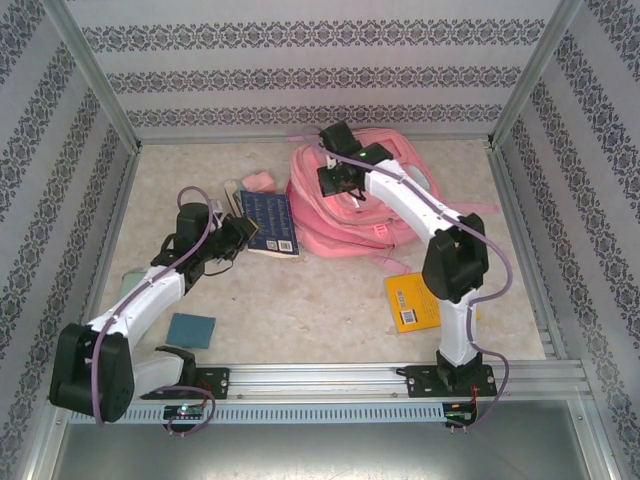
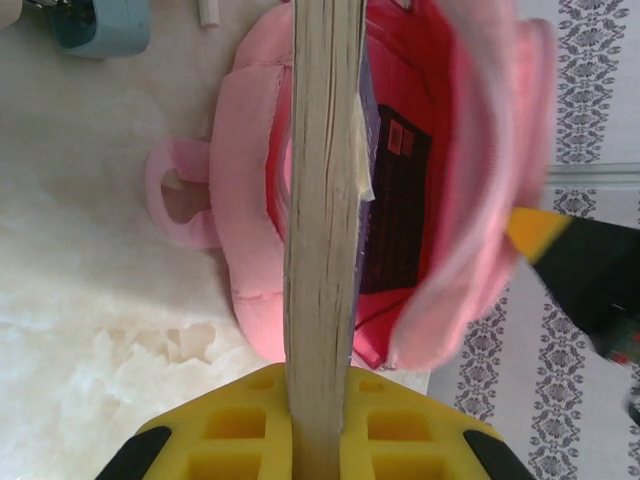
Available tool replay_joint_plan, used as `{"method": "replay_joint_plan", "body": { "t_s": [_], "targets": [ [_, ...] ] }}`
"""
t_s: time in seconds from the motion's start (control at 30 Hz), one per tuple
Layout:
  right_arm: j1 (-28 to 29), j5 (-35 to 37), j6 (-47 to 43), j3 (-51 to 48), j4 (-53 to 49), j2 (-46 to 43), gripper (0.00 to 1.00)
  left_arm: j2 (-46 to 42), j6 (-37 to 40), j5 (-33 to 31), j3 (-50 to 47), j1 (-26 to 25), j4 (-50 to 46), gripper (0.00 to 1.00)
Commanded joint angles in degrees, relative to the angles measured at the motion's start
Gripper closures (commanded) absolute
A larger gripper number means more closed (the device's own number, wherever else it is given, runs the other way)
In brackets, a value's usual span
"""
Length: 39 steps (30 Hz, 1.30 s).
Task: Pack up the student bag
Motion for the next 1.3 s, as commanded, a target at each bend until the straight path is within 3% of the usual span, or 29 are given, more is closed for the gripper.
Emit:
{"method": "replay_joint_plan", "body": {
  "t_s": [0.0,0.07,0.43,0.8,1.13,1.2,1.27],
  "targets": [
    [-2.2,-6.3,4.0,3.0,1.0,-5.3,1.0,4.0,-4.0,-0.7,0.6,-1.8,12.7,1.0],
    [-3.6,-10.2,5.8,3.4,1.3,-6.4,1.0,7.9,-5.4,-1.1,1.7,-3.5,17.1,1.0],
    [-5.8,-16.1,11.5,3.0,2.1,-8.5,1.0,30.4,-10.0,-6.4,16.2,-13.1,32.8,1.0],
    [-7.4,-23.3,18.3,-0.5,8.5,-10.4,1.0,50.4,-10.6,-15.8,35.0,-20.7,30.8,1.0],
    [-9.6,-27.1,21.9,-1.7,11.4,-11.0,1.0,57.2,-13.9,-27.5,44.1,-27.1,18.0,1.0],
    [-9.8,-27.3,22.0,-2.1,11.6,-11.1,1.0,57.4,-13.7,-28.3,44.0,-27.9,17.0,0.93],
    [-10.0,-27.3,21.9,-2.7,11.7,-11.2,1.0,57.3,-13.2,-27.5,44.1,-28.1,15.8,0.71]
  ]
}}
